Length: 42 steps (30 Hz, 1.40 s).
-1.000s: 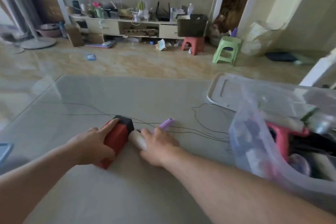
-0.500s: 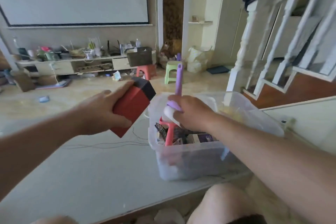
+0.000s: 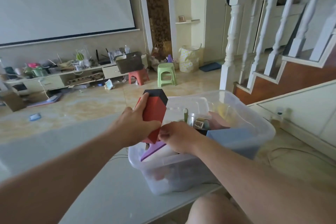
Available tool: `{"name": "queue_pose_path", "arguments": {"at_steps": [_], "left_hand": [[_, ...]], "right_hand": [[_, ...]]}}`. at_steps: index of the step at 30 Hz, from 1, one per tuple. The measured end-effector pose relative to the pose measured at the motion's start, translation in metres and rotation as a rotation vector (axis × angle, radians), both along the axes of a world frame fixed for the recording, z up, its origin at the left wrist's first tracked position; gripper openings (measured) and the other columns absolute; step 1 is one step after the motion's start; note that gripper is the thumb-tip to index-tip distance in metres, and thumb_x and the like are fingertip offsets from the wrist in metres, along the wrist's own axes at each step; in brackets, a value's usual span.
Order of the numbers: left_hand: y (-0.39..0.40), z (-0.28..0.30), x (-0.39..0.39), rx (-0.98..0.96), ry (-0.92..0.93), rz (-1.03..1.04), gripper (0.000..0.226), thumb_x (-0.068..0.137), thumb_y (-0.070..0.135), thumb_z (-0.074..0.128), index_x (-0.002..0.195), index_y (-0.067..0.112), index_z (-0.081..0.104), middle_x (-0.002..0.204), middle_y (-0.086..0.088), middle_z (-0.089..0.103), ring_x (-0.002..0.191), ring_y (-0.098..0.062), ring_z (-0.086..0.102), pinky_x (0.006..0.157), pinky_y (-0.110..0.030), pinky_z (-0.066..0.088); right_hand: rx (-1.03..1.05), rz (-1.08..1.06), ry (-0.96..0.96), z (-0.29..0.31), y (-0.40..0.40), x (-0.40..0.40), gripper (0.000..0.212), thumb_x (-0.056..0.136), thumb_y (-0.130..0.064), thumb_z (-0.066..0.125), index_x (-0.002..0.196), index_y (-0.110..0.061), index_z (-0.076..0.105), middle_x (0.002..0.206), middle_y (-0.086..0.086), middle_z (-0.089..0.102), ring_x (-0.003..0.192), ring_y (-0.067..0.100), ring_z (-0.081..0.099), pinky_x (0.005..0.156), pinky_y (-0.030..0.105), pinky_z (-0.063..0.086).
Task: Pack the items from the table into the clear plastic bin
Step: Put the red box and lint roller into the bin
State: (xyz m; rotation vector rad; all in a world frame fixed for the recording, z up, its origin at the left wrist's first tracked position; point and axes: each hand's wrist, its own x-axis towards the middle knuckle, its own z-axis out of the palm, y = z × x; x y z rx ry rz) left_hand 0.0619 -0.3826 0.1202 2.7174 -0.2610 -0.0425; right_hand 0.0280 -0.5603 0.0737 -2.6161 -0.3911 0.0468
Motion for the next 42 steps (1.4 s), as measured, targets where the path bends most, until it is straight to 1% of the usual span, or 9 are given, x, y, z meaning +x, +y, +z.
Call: {"name": "queue_pose_path", "arguments": {"at_steps": [7, 11, 17, 23, 27, 29, 33, 37, 42], "left_hand": [[-0.036, -0.006, 0.034, 0.281, 0.086, 0.144, 0.088, 0.087, 0.060, 0.037, 0.161, 0.044, -0.008, 0.149, -0.020, 0.031, 0.108, -0.044, 0.058, 0.090, -0.047, 0.054], [-0.045, -0.007, 0.036, 0.445, 0.258, 0.089, 0.118, 0.062, 0.092, 0.038, 0.162, 0.042, 0.002, 0.148, -0.015, 0.037, 0.105, -0.035, 0.059, 0.089, -0.045, 0.056], [-0.042, -0.002, 0.037, 0.457, 0.334, -0.024, 0.138, 0.040, 0.088, 0.026, 0.164, 0.035, -0.002, 0.146, -0.015, 0.048, 0.115, -0.034, 0.054, 0.100, -0.046, 0.046], [-0.043, -0.007, 0.035, 0.709, 0.087, 0.020, 0.123, 0.066, 0.101, 0.011, 0.156, 0.021, 0.037, 0.154, -0.014, 0.033, 0.141, -0.035, 0.027, 0.109, -0.050, 0.029], [-0.040, -0.029, 0.042, 0.553, 0.045, -0.152, 0.089, 0.087, 0.073, 0.033, 0.160, 0.024, 0.026, 0.166, -0.014, 0.018, 0.150, -0.044, 0.014, 0.119, -0.060, 0.020], [-0.035, -0.035, 0.045, 0.392, 0.042, -0.216, 0.066, 0.096, 0.051, 0.026, 0.155, 0.024, 0.037, 0.165, -0.019, 0.021, 0.148, -0.046, 0.017, 0.119, -0.062, 0.024], [-0.019, -0.036, 0.045, 0.297, 0.093, -0.240, 0.075, 0.091, 0.073, 0.013, 0.161, 0.046, 0.017, 0.171, -0.015, 0.002, 0.157, -0.036, 0.003, 0.125, -0.055, 0.011], [-0.012, -0.055, 0.042, 0.234, -0.064, -0.246, 0.075, 0.087, 0.058, 0.016, 0.160, 0.041, 0.020, 0.169, -0.005, 0.015, 0.154, -0.030, 0.014, 0.125, -0.051, 0.017], [-0.006, -0.045, 0.039, 0.246, 0.082, -0.294, 0.123, 0.059, 0.103, -0.006, 0.164, 0.038, -0.001, 0.173, -0.003, -0.004, 0.158, -0.031, -0.002, 0.126, -0.056, 0.008]], "right_hand": [[-0.015, -0.254, -0.361, -0.018, -0.002, -0.012, 0.031, 0.094, -0.024, 0.046, 0.102, -0.024, 0.076, 0.088, 0.001, 0.073, 0.082, 0.024, 0.066, 0.063, 0.031, 0.048], [0.138, -0.364, -0.277, -0.017, -0.006, -0.007, 0.033, 0.090, -0.026, 0.048, 0.103, -0.028, 0.078, 0.089, -0.004, 0.074, 0.084, 0.020, 0.065, 0.064, 0.030, 0.049], [0.194, -0.366, -0.236, -0.016, -0.006, -0.004, 0.029, 0.087, -0.023, 0.052, 0.095, -0.030, 0.079, 0.086, -0.007, 0.074, 0.084, 0.017, 0.064, 0.065, 0.030, 0.051], [0.137, -0.362, -0.207, -0.018, -0.005, -0.003, 0.030, 0.084, -0.024, 0.051, 0.095, -0.029, 0.078, 0.085, -0.007, 0.073, 0.083, 0.017, 0.064, 0.068, 0.032, 0.055], [0.083, -0.238, -0.185, -0.014, -0.002, -0.008, 0.022, 0.091, -0.028, 0.049, 0.092, -0.025, 0.071, 0.085, -0.007, 0.067, 0.084, 0.018, 0.060, 0.071, 0.033, 0.050], [0.049, -0.195, -0.169, -0.013, 0.000, -0.008, 0.022, 0.093, -0.029, 0.048, 0.088, -0.025, 0.069, 0.082, -0.007, 0.061, 0.082, 0.019, 0.057, 0.069, 0.031, 0.045], [0.029, -0.251, -0.151, -0.015, 0.000, -0.005, 0.031, 0.092, -0.037, 0.045, 0.089, -0.026, 0.073, 0.087, -0.003, 0.066, 0.082, 0.019, 0.062, 0.072, 0.038, 0.056], [0.002, -0.225, -0.121, -0.010, 0.002, -0.008, 0.033, 0.091, -0.041, 0.044, 0.085, -0.025, 0.072, 0.089, -0.002, 0.066, 0.081, 0.019, 0.063, 0.073, 0.041, 0.058], [-0.024, -0.236, -0.204, -0.013, 0.004, -0.007, 0.024, 0.095, -0.036, 0.049, 0.098, -0.025, 0.071, 0.094, -0.004, 0.064, 0.091, 0.019, 0.061, 0.073, 0.035, 0.050]]}}
